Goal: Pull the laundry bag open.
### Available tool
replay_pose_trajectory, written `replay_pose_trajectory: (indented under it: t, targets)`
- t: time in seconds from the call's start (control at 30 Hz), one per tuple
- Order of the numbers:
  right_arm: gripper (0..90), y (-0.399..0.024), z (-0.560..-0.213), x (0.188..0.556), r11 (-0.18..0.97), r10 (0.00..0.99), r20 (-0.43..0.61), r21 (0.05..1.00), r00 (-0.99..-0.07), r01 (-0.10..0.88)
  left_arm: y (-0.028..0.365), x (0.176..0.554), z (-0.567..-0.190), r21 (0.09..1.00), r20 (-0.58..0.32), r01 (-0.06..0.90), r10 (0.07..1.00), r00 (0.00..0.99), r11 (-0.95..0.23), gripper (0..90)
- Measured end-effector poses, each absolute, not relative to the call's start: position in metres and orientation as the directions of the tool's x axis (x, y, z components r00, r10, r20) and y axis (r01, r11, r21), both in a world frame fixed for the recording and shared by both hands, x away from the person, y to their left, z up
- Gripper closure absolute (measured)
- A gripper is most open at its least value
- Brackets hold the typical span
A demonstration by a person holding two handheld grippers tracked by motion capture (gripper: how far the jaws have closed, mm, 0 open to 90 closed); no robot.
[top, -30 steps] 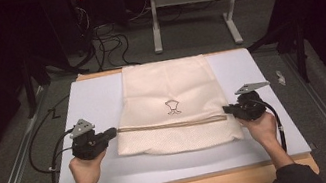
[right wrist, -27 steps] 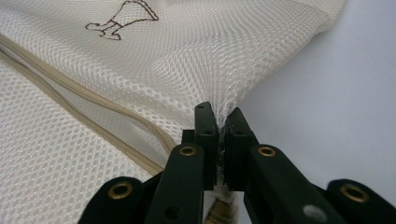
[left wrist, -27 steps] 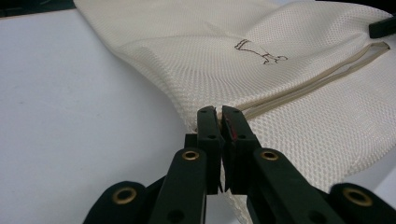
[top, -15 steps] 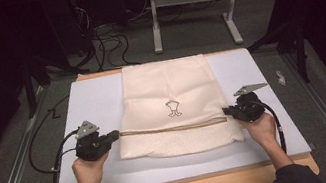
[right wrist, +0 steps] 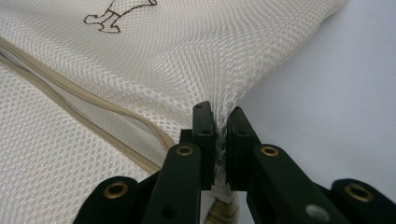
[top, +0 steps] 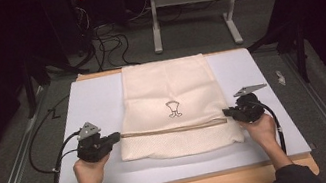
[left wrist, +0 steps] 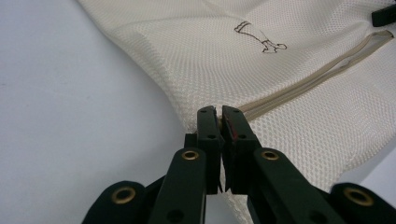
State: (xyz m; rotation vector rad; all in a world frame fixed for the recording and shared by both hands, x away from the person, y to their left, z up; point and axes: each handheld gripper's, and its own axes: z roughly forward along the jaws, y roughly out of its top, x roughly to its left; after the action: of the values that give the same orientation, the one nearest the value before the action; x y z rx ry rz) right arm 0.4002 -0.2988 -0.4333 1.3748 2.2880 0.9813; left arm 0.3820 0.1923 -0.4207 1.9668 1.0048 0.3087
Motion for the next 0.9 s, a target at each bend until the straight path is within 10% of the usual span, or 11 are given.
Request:
replay_pose_trajectory:
  t: [0.9]
  targets:
    - [77.0, -0.300, -0.444, 0.400, 0.317, 0.870, 0.093, 0.648, -0.484, 0.693, 0.187, 0.383, -0.435, 0.760, -0.157, 0.563, 0.750, 0.643, -0.324, 86.4]
